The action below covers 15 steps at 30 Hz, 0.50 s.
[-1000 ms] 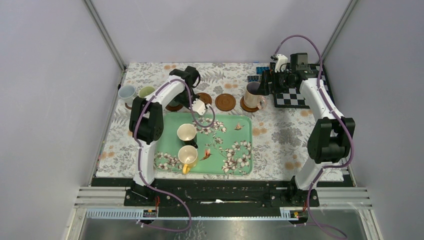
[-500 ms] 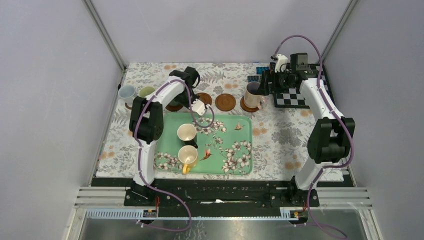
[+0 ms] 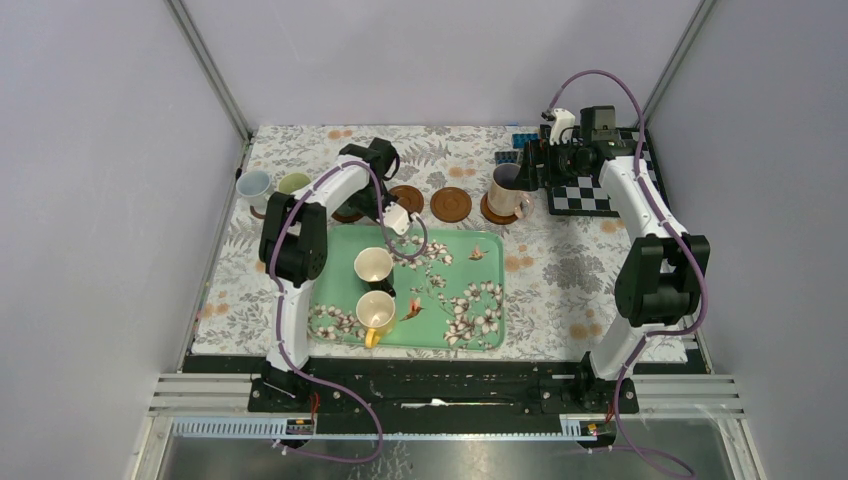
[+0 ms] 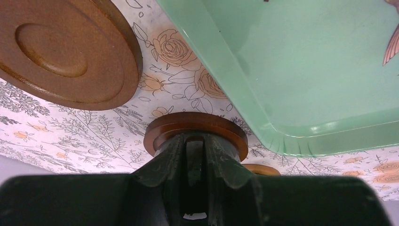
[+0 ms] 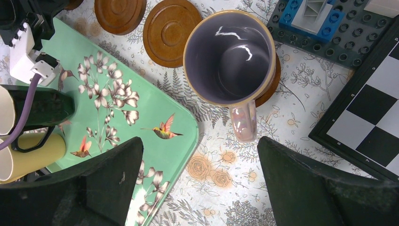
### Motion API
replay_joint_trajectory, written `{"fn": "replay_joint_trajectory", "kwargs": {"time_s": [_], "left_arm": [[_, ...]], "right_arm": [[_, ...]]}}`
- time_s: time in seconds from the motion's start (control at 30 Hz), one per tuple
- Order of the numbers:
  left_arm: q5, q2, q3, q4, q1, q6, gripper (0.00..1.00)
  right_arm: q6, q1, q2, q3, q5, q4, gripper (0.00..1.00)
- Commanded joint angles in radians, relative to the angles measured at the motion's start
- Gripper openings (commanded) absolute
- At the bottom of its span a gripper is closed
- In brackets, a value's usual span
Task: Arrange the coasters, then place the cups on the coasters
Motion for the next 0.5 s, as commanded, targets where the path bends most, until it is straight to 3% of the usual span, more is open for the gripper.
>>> {"fn": "replay_joint_trajectory", "kwargs": {"time_s": [0.0, 0.17, 0.47], "left_arm": [[-0.029, -0.029, -0.008, 0.011, 0.006, 0.030, 0.19], [-0.037, -0.039, -0.014, 0.010, 0.008, 0.031, 0.36], [0.010, -0.097, 0.065, -0.051, -0.008, 0.004, 0.47]], "right_arm": [[-0.004, -0.003, 0.011, 0.041, -0.006, -0.004, 0.98], [-0.002, -0.004, 0.013, 0.043, -0.007, -0.003, 0.98], [-0.003, -0.003, 0.016, 0.045, -0.010, -0.002, 0.98]]}}
